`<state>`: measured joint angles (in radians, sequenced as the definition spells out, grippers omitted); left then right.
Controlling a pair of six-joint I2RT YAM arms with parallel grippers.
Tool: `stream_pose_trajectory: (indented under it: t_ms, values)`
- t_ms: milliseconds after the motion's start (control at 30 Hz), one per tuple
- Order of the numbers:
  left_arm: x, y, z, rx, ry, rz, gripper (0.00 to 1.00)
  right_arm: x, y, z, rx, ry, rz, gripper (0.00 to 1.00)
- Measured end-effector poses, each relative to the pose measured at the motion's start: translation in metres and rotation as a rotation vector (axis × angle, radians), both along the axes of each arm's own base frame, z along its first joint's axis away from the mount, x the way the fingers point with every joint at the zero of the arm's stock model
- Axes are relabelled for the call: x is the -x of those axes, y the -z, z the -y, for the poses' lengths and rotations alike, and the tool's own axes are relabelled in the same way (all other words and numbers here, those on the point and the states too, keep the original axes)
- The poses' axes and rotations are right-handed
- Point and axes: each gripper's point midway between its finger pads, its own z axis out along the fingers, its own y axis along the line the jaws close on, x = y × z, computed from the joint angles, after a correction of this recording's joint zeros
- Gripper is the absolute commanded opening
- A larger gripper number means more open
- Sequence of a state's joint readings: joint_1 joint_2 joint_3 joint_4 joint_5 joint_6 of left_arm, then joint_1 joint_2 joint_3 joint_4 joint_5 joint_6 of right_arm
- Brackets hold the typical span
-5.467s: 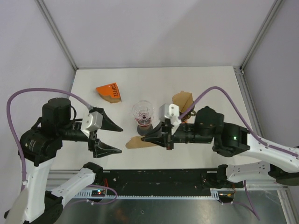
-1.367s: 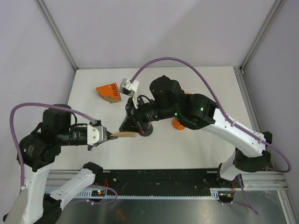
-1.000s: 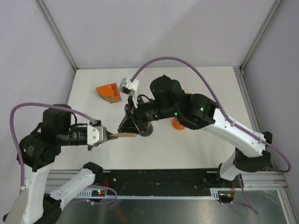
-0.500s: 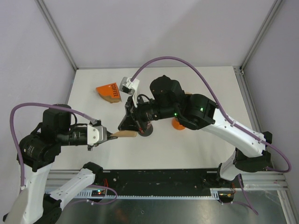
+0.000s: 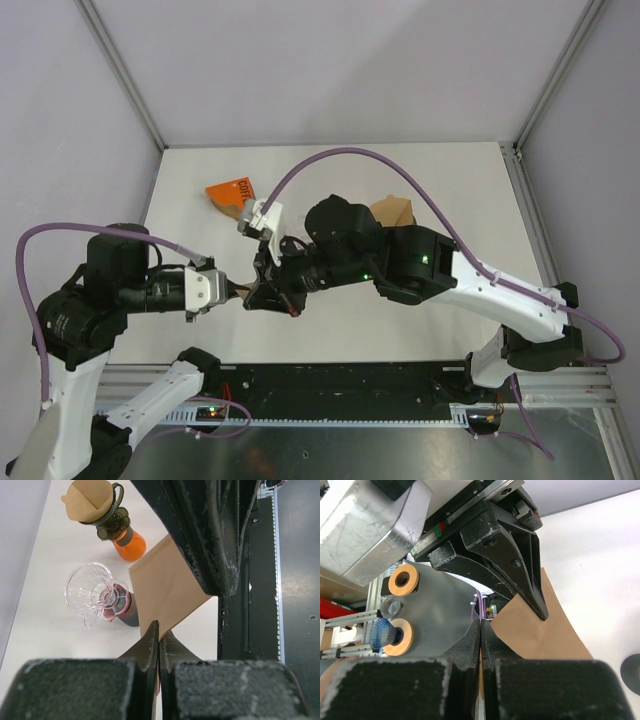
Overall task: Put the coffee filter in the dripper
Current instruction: Place the coffee filter in the coffee dripper.
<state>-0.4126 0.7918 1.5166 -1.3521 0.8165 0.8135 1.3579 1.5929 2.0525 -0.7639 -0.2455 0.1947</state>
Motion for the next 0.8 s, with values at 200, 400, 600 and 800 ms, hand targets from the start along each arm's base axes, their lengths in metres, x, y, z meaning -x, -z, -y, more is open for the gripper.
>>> stream_pose_trajectory:
  t_ms: [200,400,600,800]
  values:
    - [0.0,0.0,0.0,0.0,0.0,0.0,0.0,-0.008,0.01,-0.001,0.02,0.051,0.023,0.0]
    - [0.0,0.0,0.0,0.0,0.001,-0.001,0.0,-0.023,0.014,0.006,0.022,0.14,0.053,0.0]
    - [0.002,-0.001,0.001,0.005,0.007,-0.002,0.0,-0.034,0.004,0.011,-0.005,0.199,0.083,0.0]
    - [0.003,-0.001,0.001,0.009,0.013,-0.004,0.03,-0.038,-0.003,0.009,-0.032,0.221,0.112,0.0]
